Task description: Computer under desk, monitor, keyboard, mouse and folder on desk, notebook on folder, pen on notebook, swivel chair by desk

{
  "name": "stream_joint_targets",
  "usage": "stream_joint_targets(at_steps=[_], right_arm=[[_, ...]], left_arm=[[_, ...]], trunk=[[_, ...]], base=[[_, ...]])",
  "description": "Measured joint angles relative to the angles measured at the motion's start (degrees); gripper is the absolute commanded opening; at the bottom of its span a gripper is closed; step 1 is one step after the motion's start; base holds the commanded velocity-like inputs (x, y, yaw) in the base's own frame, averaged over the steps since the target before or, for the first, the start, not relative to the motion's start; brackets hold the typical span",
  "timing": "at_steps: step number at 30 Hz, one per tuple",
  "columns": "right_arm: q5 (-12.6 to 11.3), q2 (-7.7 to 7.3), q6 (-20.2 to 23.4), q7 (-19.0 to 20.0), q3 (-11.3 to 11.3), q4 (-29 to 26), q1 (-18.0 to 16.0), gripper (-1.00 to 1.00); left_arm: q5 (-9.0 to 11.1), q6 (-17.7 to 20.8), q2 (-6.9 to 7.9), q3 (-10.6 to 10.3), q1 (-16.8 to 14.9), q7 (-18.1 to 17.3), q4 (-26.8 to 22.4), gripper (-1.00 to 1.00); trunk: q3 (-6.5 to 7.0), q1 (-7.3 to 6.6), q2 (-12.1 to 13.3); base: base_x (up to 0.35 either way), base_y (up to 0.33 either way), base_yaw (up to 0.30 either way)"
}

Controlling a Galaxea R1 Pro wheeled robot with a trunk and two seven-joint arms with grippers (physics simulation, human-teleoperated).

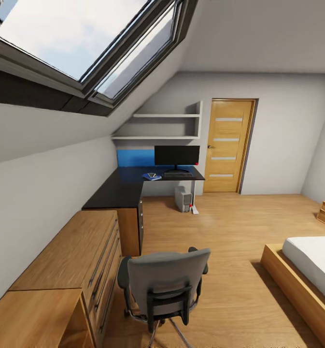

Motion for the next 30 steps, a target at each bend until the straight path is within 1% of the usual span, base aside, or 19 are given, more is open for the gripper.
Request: stream_joint_targets(at_steps=[9,30], right_arm=[[0.01,-0.01,0.12,0.0,0.02,0.0,0.0,1.0],[0.35,-0.13,0.24,0.36,0.25,0.0,0.0,1.0]], left_arm=[[0.0,-0.03,0.02,0.03,0.0,0.0,0.0,1.0],[0.28,-0.48,-0.03,0.24,0.0,0.21,0.0,1.0]], trunk=[[0.0,-0.02,0.01],[0.0,-0.02,0.01]], base=[[-0.046,0.0,0.0],[-0.003,0.0,0.0]])
